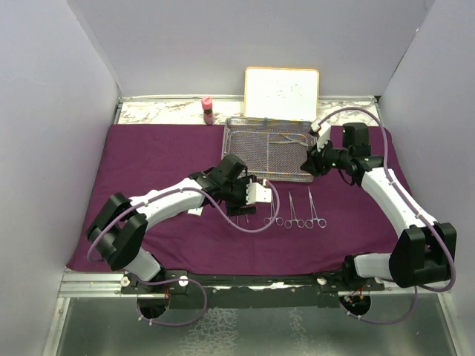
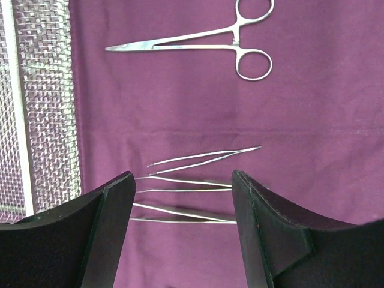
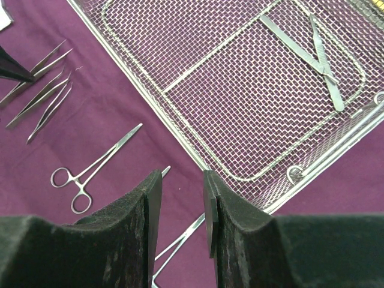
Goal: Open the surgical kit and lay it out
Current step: Adjust the medical item in the surgical kit.
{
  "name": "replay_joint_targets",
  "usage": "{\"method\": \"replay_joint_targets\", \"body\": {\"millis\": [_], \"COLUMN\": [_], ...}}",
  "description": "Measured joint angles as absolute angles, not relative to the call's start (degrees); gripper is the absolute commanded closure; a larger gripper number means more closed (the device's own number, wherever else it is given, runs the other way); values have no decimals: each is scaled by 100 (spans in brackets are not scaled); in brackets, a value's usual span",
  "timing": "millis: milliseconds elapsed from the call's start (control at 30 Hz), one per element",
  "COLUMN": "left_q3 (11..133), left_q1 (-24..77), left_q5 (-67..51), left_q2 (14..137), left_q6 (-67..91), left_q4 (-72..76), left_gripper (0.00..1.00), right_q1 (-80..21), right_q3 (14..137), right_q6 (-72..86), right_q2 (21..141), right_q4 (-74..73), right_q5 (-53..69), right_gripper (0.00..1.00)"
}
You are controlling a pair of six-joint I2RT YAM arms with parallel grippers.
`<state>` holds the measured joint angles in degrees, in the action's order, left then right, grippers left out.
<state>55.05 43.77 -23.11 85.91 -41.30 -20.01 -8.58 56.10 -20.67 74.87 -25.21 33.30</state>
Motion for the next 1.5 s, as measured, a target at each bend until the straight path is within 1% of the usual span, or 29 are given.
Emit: {"method": "replay_joint_targets", "body": {"millis": [167, 533, 1500], "left_q3": [5518, 5658, 5798], "left_q1": [4591, 4711, 4740], "left_q5": [-1938, -1262, -777], "left_q2": [8943, 9369, 9673], "left_q6": [-4456, -4786, -4904], "left_q4": [-1951, -1787, -1708], "left_gripper": [32, 31, 31], "right_q1": [-823, -823, -823], "right_q3": [5542, 5542, 5542], "right_q6": [-2058, -2060, -2060], "right_q2": [7489, 7502, 7542], "right_q4": [-2523, -2523, -2523], "right_q5": [3476, 3588, 3695], "right_gripper": [66, 66, 66]}}
